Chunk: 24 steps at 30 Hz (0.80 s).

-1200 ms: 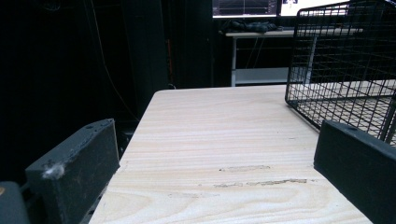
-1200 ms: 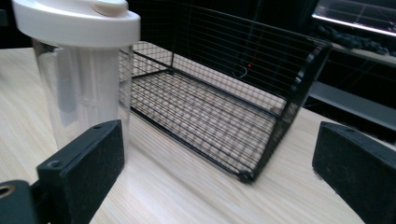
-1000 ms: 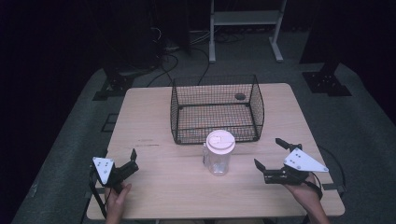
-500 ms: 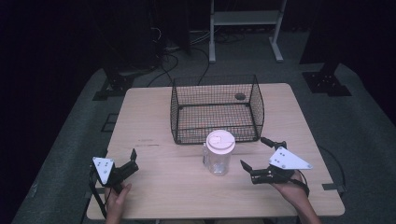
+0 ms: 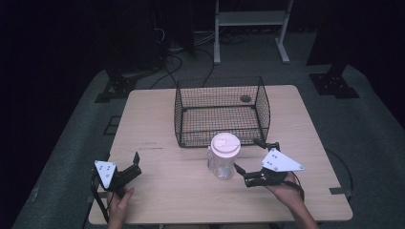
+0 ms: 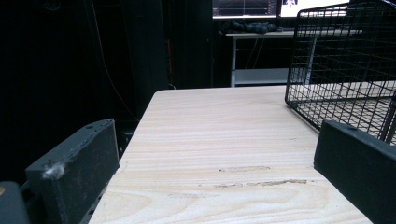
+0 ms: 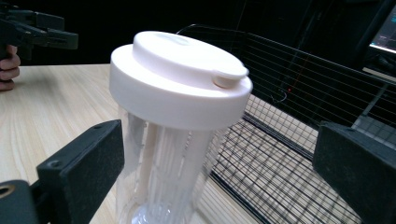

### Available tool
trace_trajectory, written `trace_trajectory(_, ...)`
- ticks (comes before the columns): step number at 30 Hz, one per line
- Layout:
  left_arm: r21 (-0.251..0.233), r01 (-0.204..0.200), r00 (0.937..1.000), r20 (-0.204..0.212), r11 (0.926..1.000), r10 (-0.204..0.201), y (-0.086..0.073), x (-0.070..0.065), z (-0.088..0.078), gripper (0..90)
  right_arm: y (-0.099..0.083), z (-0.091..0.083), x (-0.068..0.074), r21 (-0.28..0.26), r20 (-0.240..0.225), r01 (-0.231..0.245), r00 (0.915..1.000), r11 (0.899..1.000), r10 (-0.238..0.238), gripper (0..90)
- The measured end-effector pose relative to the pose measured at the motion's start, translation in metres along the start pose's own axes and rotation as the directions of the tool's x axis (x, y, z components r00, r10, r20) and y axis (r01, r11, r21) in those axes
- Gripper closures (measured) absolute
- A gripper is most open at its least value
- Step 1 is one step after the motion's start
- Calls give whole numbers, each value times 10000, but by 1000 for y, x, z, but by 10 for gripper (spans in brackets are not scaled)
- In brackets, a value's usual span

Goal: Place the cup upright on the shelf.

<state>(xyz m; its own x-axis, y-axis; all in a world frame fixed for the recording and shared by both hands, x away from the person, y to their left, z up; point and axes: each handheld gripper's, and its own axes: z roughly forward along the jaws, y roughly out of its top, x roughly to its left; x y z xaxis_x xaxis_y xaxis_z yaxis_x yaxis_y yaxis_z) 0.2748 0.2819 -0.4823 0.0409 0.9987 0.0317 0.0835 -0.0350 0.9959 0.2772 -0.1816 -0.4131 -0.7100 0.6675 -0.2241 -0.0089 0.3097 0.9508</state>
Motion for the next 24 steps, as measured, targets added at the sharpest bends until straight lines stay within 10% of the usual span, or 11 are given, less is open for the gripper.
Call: trace_trajectory(24, -13, 46, 10000, -6, 10000, -46, 0, 0, 0, 0, 4, 33, 11, -203, -507, -275, 9984, 9994, 264, 17)
